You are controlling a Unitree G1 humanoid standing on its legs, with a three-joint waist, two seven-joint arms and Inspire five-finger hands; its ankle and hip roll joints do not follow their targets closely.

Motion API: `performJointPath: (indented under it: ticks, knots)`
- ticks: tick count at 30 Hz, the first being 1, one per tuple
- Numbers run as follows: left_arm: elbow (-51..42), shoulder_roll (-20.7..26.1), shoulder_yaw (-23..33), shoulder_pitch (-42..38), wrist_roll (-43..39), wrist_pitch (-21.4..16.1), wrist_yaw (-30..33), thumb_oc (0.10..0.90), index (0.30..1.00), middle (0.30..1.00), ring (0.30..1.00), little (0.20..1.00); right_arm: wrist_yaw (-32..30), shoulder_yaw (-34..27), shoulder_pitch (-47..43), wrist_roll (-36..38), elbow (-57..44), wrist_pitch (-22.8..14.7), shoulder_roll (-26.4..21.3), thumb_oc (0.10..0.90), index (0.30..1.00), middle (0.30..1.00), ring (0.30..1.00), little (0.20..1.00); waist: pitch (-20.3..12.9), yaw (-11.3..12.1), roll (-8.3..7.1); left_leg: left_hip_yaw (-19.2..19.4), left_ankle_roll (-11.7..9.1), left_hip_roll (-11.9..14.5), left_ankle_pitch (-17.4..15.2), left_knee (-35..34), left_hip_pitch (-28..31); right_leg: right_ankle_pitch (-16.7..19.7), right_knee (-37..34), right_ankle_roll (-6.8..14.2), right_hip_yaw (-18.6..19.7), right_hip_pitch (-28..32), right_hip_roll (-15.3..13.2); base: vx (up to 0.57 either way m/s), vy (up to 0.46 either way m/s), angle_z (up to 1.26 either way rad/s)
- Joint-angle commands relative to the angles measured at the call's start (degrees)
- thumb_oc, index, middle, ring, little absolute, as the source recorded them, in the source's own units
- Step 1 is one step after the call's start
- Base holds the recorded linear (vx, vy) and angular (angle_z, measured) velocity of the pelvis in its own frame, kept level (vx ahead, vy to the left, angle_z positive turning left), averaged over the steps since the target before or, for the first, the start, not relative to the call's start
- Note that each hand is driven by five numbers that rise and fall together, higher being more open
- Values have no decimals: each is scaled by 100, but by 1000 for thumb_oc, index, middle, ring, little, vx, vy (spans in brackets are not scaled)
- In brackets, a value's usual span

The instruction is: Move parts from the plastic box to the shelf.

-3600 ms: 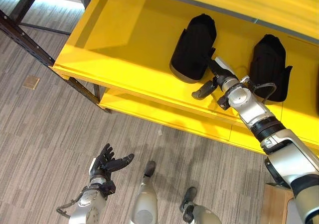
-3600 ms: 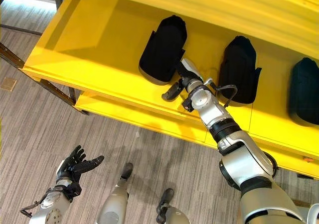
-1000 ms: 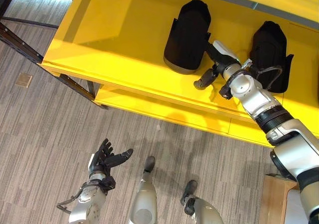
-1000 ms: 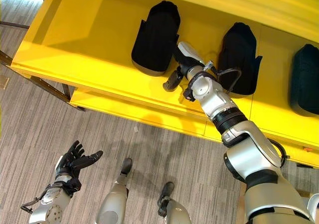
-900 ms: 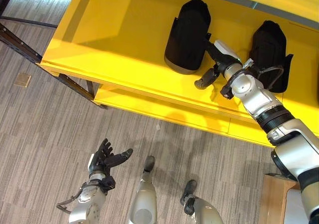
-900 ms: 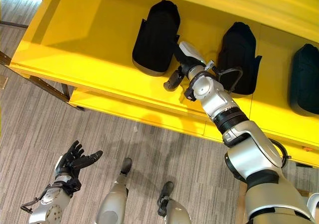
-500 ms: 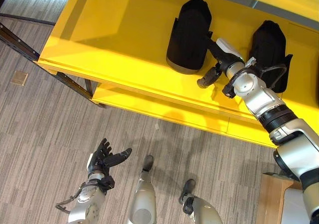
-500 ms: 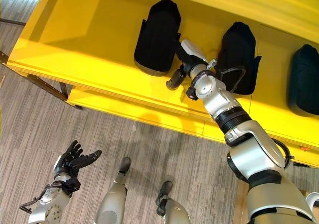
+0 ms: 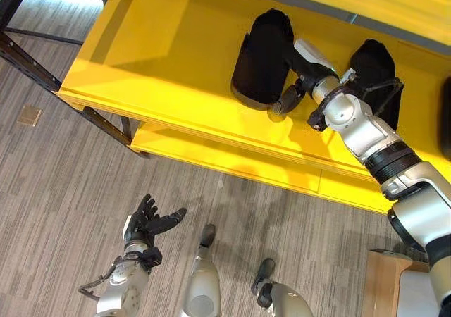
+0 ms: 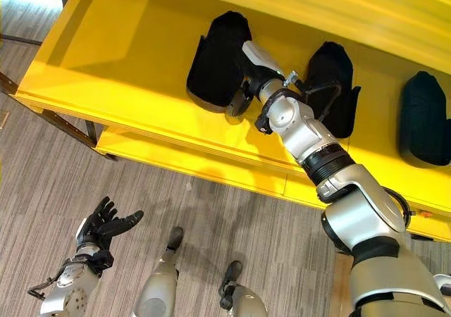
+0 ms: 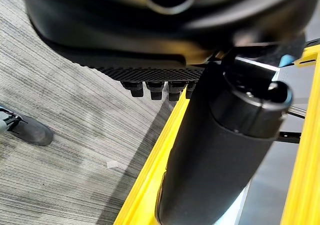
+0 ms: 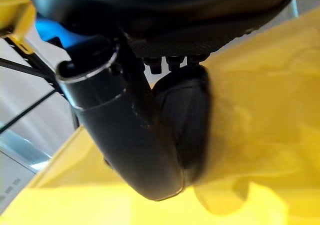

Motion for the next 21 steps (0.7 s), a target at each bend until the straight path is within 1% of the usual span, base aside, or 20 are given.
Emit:
performJointPath:
  ticks: [1, 6, 12, 13, 14, 17, 20, 21]
  knots:
    - [-422, 708, 295, 103, 36, -428, 16, 900, 1000, 1000, 1000, 1000, -413, 56, -1084, 207, -255, -388, 66, 900, 1000, 1000, 1000, 1000, -384, -32, -432, 5, 76, 331, -351, 144, -41, 213, -734, 256, 190, 656, -339, 0, 0, 0]
    - [-399, 755, 284, 139, 67, -396, -39, 900, 1000, 1000, 1000, 1000, -412, 31, -1130, 259, -281, -416, 224, 900, 1000, 1000, 1000, 1000, -528, -9, -451, -4, 73, 318, -353, 103, 46, 239, -803, 272, 133, 780, -339, 5, 6, 3]
    - [-382, 751, 274, 146, 85, -374, -54, 900, 1000, 1000, 1000, 1000, -382, 36, -1119, 255, -336, -410, 241, 900, 1000, 1000, 1000, 1000, -587, -16, -461, -10, 80, 301, -374, 93, 110, 247, -830, 279, 128, 860, -346, 0, 0, 0]
    - [-376, 767, 266, 170, 136, -347, -95, 900, 1000, 1000, 1000, 1000, -309, 38, -1030, 232, -374, -408, 199, 900, 1000, 1000, 1000, 1000, -686, -34, -454, 16, 86, 301, -400, 73, 216, 261, -863, 294, 111, 957, -348, 0, 0, 0]
    - [-376, 767, 265, 171, 137, -347, -96, 900, 1000, 1000, 1000, 1000, -309, 37, -1028, 232, -375, -408, 198, 900, 1000, 1000, 1000, 1000, -684, -32, -454, 17, 86, 302, -400, 71, 220, 262, -866, 294, 111, 961, -347, 27, 38, 1]
    - [-392, 740, 249, 182, 162, -316, -120, 900, 1000, 1000, 1000, 1000, -280, -58, -879, 354, -514, -423, 129, 900, 1000, 1000, 1000, 1000, -765, -62, -448, 57, 91, 298, -417, 39, 316, 283, -917, 307, 128, 1043, -346, 0, 0, 0]
    - [-402, 703, 218, 213, 227, -263, -159, 900, 1000, 1000, 1000, 1000, -246, -300, -551, 701, -691, -446, 109, 900, 1000, 1000, 1000, 1000, -860, -113, -435, 113, 101, 291, -460, 40, 424, 299, -965, 326, 148, 1132, -344, 0, 0, 0]
    - [-403, 707, 216, 217, 228, -263, -159, 900, 1000, 1000, 1000, 1000, -245, -305, -542, 701, -698, -443, 106, 900, 1000, 1000, 1000, 1000, -859, -109, -438, 115, 102, 291, -461, 38, 430, 300, -969, 327, 149, 1138, -345, 0, 0, 0]
